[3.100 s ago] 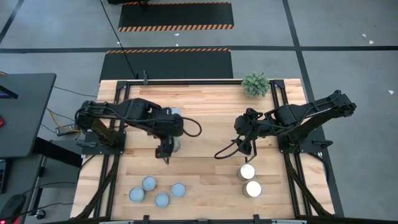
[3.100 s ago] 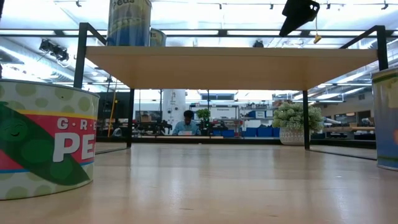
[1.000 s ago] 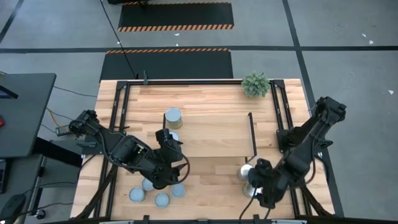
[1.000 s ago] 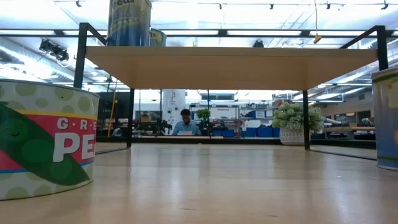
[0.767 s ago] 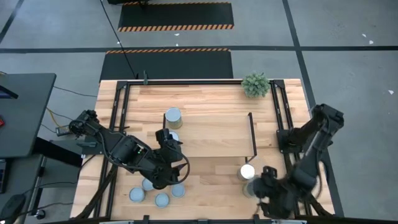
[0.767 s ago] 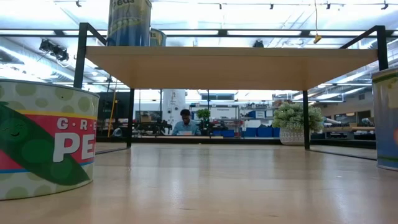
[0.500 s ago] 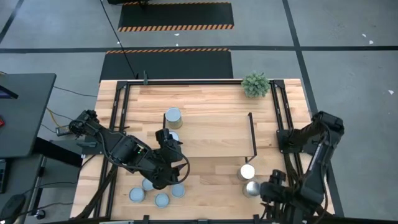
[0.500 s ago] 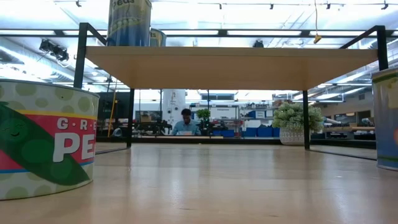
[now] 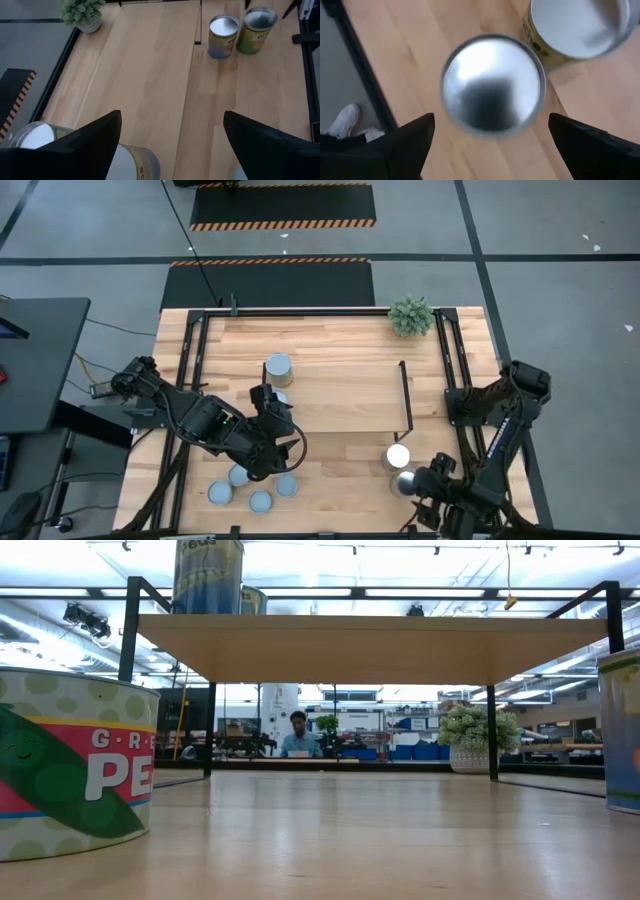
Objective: Pick and place cans onto a shelf
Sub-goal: Put the canned oranges on the shelf
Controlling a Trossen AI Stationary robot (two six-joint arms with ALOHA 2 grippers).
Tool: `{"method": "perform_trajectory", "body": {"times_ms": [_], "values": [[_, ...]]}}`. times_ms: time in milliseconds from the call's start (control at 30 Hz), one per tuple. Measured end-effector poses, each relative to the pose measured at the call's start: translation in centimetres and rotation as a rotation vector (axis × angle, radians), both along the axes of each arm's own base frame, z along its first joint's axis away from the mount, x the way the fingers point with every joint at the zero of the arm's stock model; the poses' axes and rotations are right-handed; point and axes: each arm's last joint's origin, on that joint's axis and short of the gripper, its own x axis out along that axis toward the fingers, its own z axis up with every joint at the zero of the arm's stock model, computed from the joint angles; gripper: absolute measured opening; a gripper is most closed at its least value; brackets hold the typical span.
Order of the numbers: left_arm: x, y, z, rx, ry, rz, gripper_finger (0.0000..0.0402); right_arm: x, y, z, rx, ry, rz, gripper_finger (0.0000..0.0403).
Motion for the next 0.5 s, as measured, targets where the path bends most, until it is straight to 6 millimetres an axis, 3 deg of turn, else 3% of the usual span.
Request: {"method": "perform_trajectory", "body": {"times_ms": [500], "values": [[0.0,0.1,-0.1,-0.007,0.017,-0.014,0.0357,2.5,-1.4,-2.8,0.073,-0.052,-0.022,0.0398]]}}
